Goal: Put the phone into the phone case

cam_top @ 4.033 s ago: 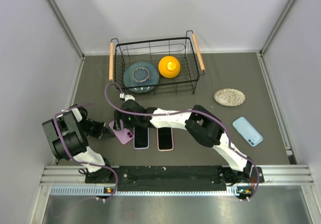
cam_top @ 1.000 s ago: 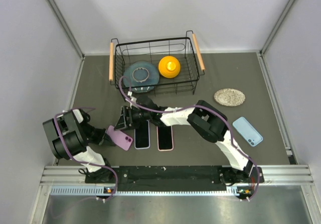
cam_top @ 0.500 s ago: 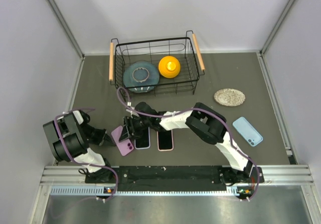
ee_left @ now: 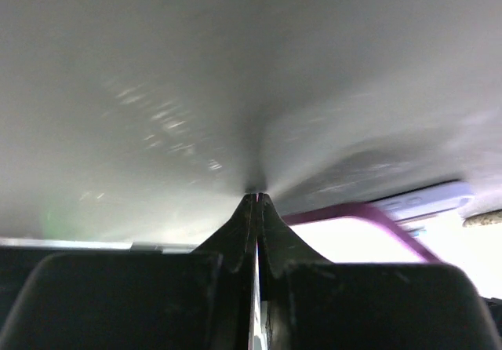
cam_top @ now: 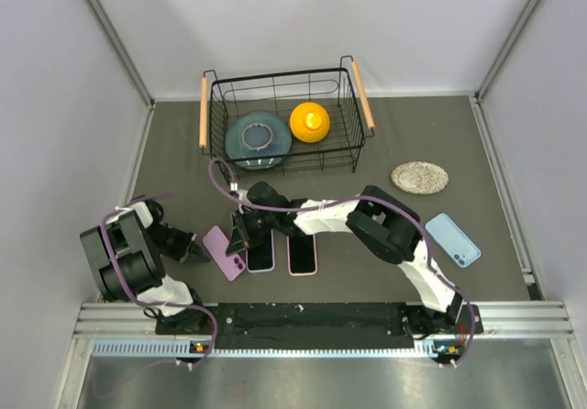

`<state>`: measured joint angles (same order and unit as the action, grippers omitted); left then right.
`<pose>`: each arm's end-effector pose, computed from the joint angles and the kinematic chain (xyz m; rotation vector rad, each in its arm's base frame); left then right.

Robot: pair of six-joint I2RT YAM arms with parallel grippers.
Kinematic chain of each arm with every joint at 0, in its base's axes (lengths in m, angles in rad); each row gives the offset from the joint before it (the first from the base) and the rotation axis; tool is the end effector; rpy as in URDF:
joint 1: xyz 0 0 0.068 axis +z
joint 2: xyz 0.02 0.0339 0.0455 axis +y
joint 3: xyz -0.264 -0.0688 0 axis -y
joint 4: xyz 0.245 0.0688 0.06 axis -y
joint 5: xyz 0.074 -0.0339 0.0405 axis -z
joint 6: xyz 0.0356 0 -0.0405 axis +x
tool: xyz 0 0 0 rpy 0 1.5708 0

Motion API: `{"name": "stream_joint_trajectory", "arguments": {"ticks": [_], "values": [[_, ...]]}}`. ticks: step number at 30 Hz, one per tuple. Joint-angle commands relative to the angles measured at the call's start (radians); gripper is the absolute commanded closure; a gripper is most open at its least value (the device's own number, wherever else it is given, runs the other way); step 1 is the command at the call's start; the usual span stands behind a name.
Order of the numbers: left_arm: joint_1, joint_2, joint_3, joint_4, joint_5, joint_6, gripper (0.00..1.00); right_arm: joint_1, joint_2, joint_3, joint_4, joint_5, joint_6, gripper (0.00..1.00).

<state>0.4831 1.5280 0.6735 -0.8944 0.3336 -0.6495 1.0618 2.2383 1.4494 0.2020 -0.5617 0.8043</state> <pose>0.1788 0.0806 0.1259 1.5935 -2.4252 0.4653 0.2199 0.4331 0.1316 -0.7162 2.4707 1.5312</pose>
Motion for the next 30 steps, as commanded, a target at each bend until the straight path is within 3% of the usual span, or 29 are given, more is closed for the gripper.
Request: {"name": "stream_joint_trajectory", "arguments": {"ticks": [1, 2, 3, 6, 7, 8, 11, 16, 20, 22, 25, 30], "values": [[0.003, -0.089, 0.081, 0.176, 0.137, 0.094, 0.96, -0.036, -0.225, 0.052, -0.097, 0.017, -0.252, 1.0], [0.002, -0.138, 0.084, 0.184, 0.181, 0.105, 0.93, -0.046, -0.252, 0.042, -0.117, 0.022, -0.284, 1.0], [0.003, -0.164, 0.093, 0.195, 0.253, 0.114, 0.83, -0.048, -0.279, 0.048, -0.157, 0.029, -0.354, 1.0], [-0.001, -0.25, 0.127, 0.163, 0.291, 0.155, 0.53, -0.049, -0.33, 0.071, -0.34, 0.108, -0.476, 1.0], [-0.003, -0.265, 0.133, 0.158, 0.314, 0.166, 0.27, -0.051, -0.344, 0.06, -0.361, 0.123, -0.491, 1.0], [-0.006, -0.297, 0.136, 0.155, 0.333, 0.186, 0.2, -0.049, -0.382, 0.024, -0.393, 0.132, -0.507, 1.0], [-0.027, -0.342, 0.112, 0.187, 0.431, 0.188, 0.17, -0.051, -0.482, -0.1, -0.398, 0.196, -0.606, 1.0], [-0.106, -0.399, 0.011, 0.377, 0.63, 0.139, 0.22, -0.043, -0.853, -0.378, -0.27, 0.406, -0.946, 1.0], [-0.202, -0.43, -0.023, 0.533, 0.769, 0.071, 0.27, -0.031, -1.155, -0.75, -0.061, 0.361, -1.311, 1.0], [-0.289, -0.44, -0.035, 0.606, 0.82, 0.004, 0.27, -0.022, -1.28, -0.829, -0.027, 0.341, -1.479, 1.0], [-0.4, -0.46, -0.046, 0.709, 0.866, -0.041, 0.26, 0.016, -1.376, -0.937, -0.018, 0.377, -1.631, 1.0], [-0.549, -0.457, -0.041, 0.756, 0.915, -0.07, 0.25, 0.141, -1.431, -0.969, -0.035, 0.493, -1.827, 1.0]]}}
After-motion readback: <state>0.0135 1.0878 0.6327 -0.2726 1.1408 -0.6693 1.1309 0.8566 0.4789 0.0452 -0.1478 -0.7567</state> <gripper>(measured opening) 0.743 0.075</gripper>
